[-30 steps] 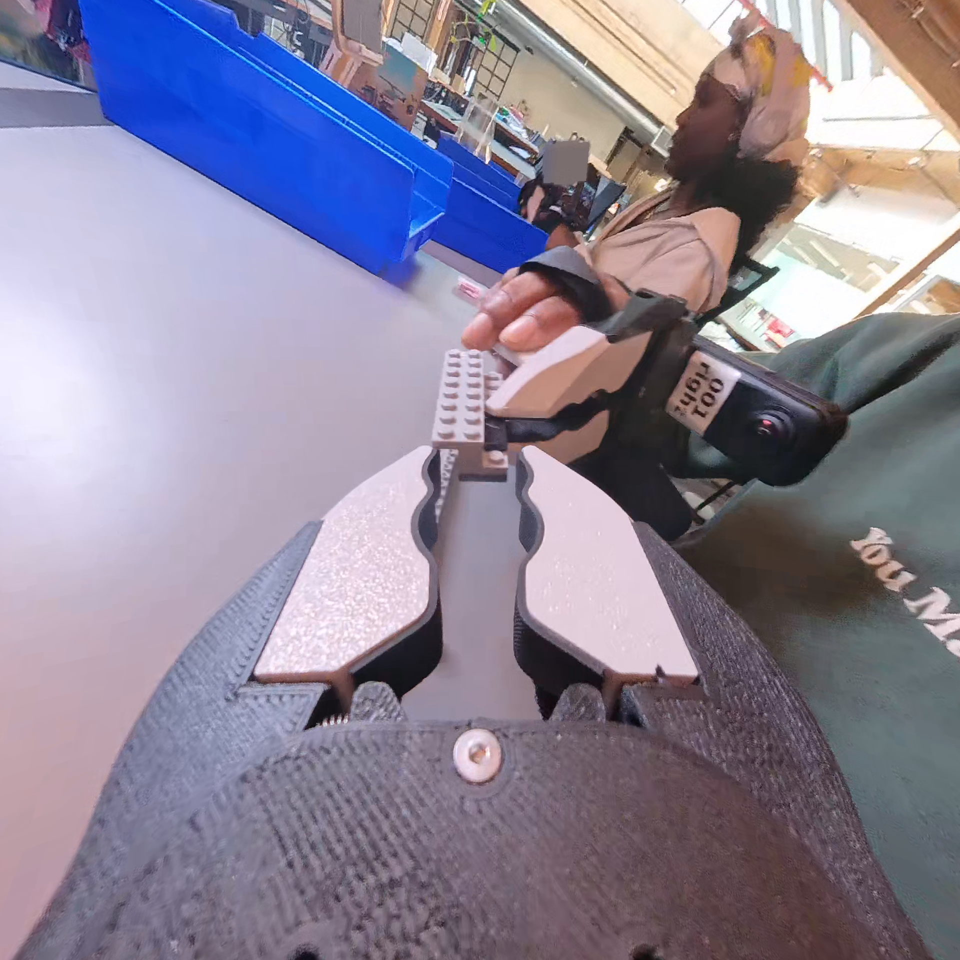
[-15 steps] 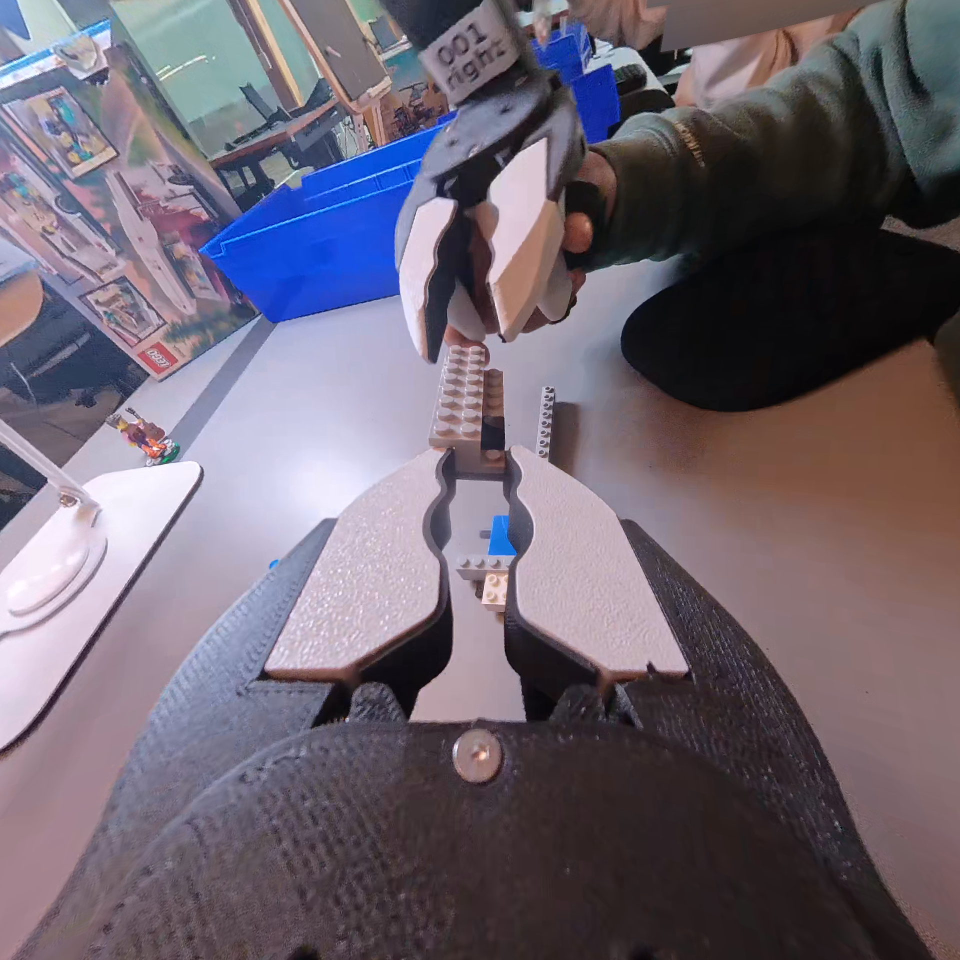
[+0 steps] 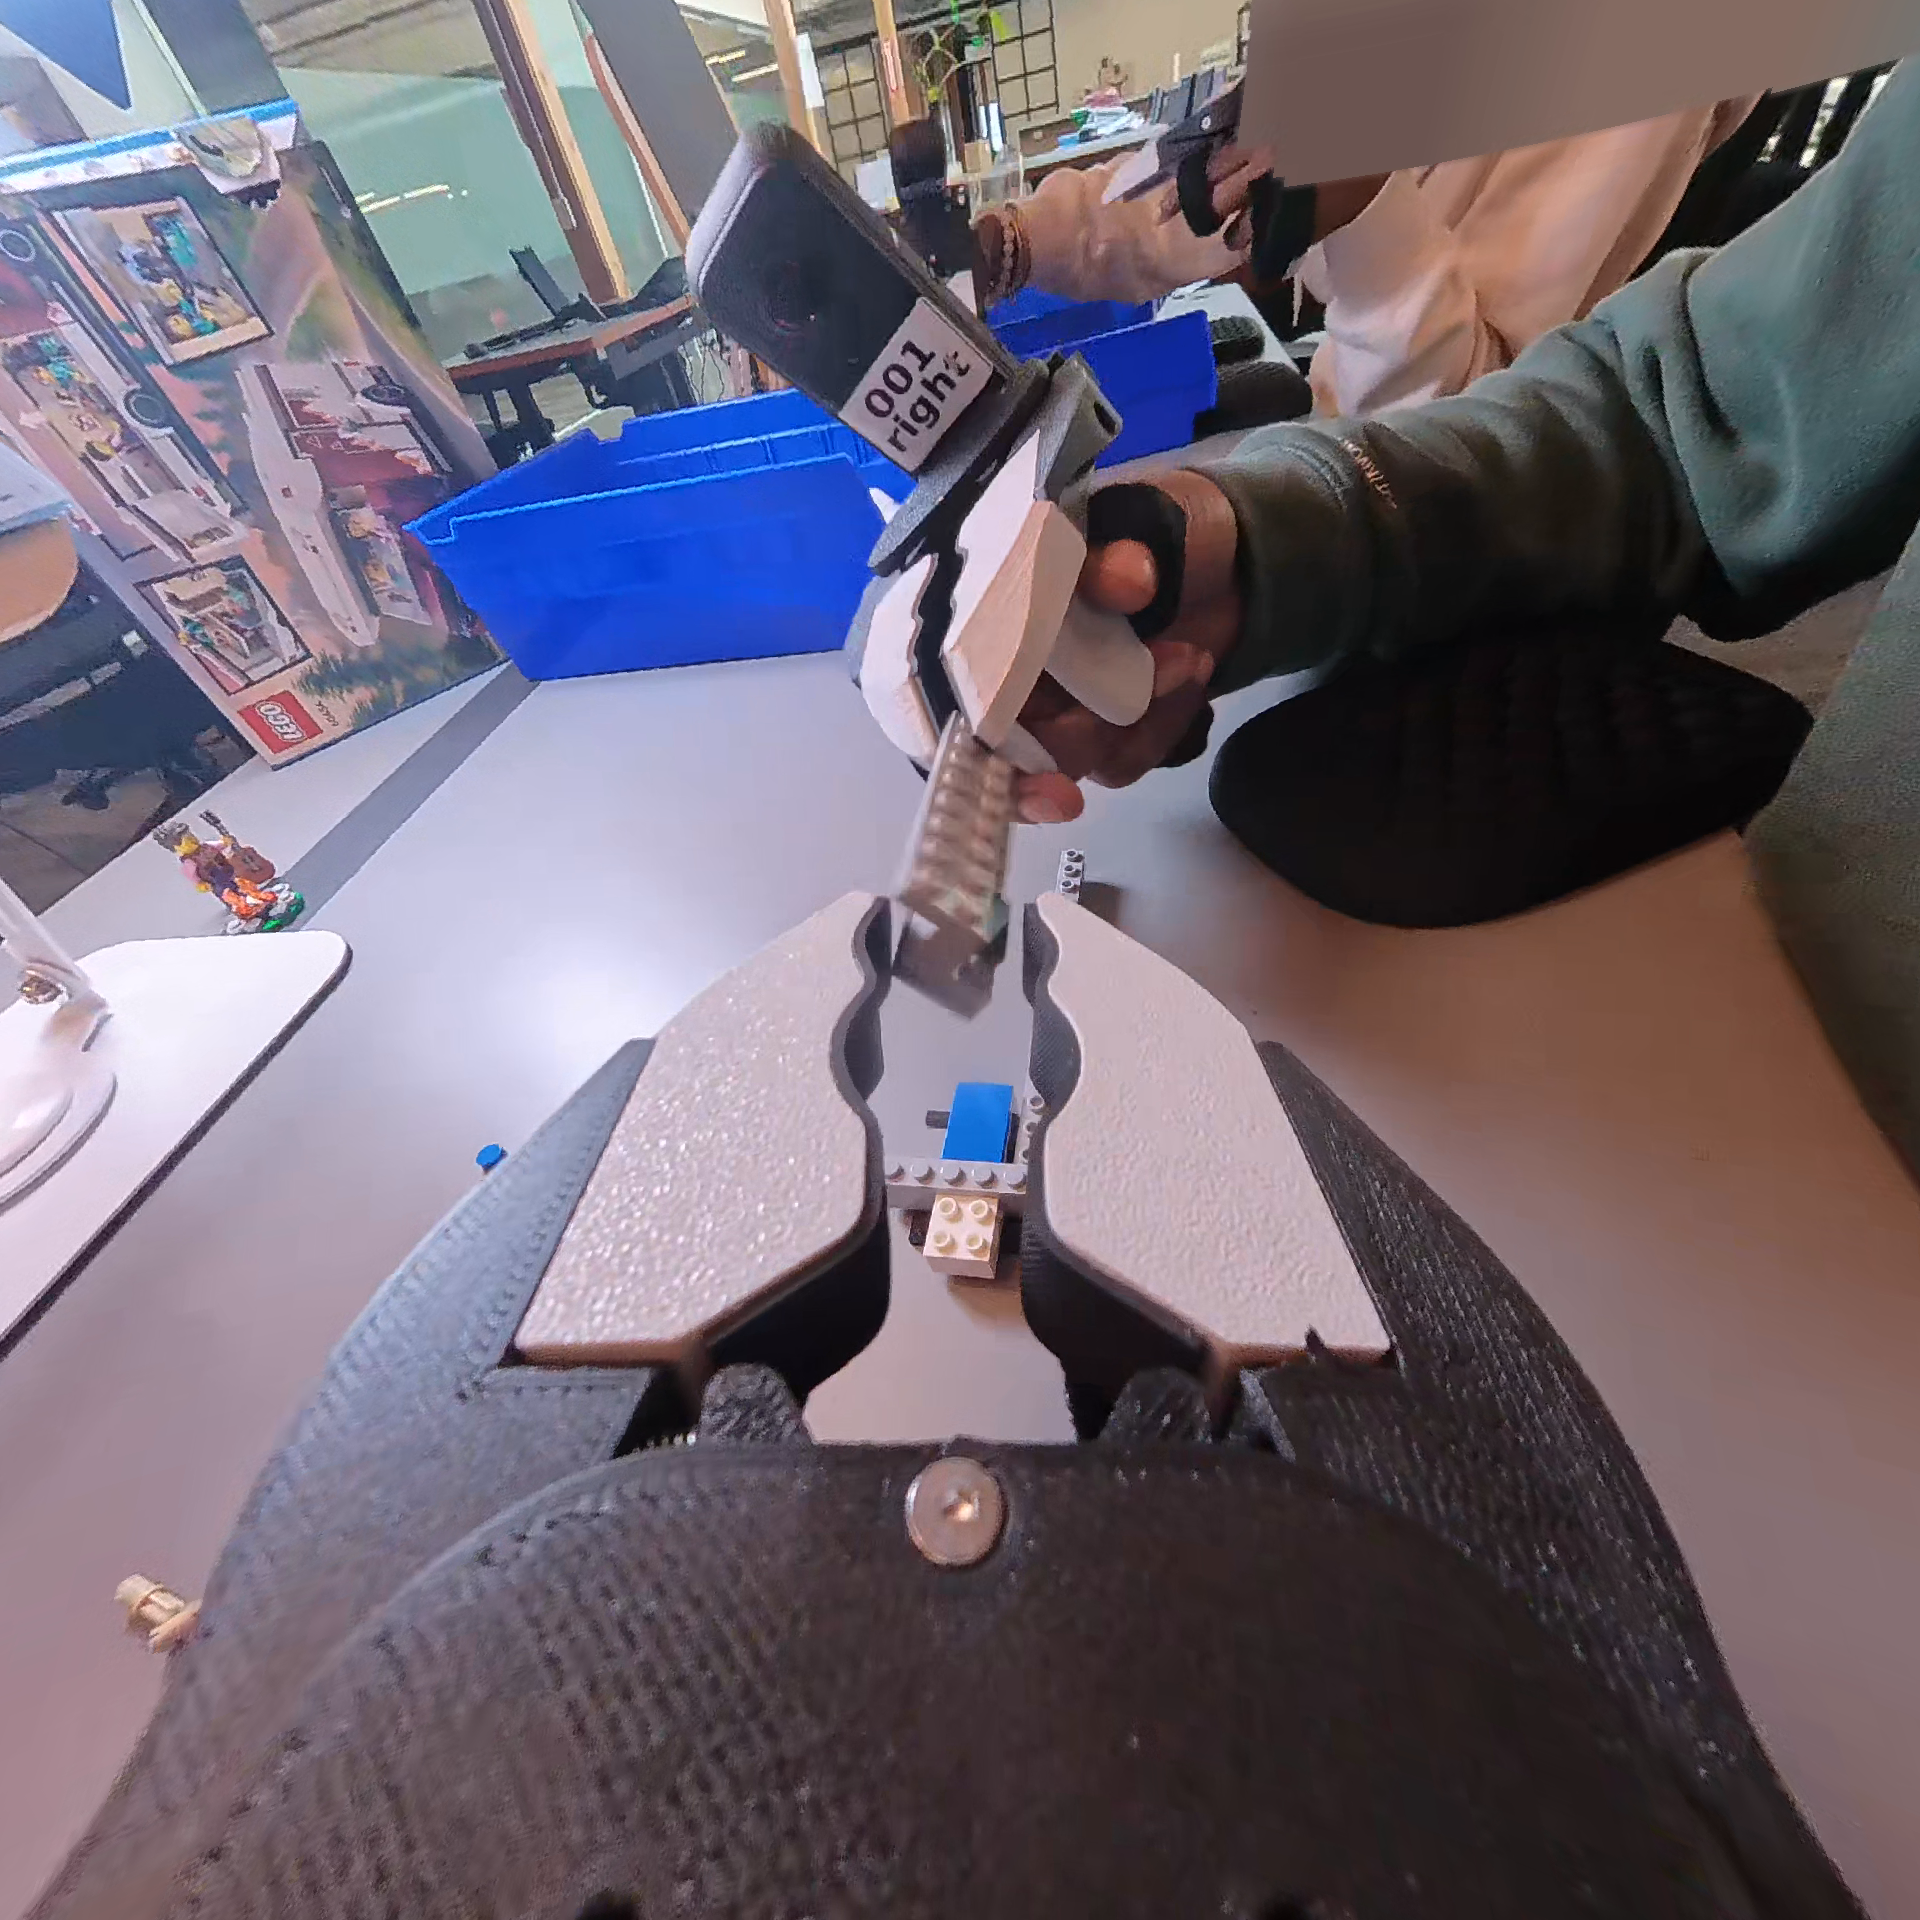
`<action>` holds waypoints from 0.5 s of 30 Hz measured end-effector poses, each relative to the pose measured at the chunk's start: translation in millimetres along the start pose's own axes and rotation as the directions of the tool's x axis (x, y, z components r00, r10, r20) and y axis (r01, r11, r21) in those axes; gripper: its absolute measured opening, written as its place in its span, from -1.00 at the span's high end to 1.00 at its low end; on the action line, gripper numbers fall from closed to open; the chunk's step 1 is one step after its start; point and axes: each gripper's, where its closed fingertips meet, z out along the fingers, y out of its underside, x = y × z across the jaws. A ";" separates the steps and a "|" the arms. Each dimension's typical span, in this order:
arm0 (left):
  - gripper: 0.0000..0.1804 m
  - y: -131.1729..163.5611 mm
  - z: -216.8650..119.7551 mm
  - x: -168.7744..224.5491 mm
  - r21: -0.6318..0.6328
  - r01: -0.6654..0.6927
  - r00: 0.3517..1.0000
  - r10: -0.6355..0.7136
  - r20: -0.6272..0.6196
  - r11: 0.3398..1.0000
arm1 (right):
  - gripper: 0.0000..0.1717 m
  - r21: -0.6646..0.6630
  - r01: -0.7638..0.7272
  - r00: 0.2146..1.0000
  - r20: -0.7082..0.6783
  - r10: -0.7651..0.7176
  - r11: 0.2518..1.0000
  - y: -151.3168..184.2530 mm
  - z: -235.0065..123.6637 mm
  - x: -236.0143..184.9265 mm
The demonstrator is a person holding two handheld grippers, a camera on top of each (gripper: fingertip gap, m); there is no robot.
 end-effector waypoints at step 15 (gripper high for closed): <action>0.83 7.7 -10.0 -13.1 -0.015 0.737 0.648 -0.712 -0.270 0.676 | 0.95 -0.153 0.819 0.520 -0.211 -0.828 0.553 -3.0 6.2 -35.0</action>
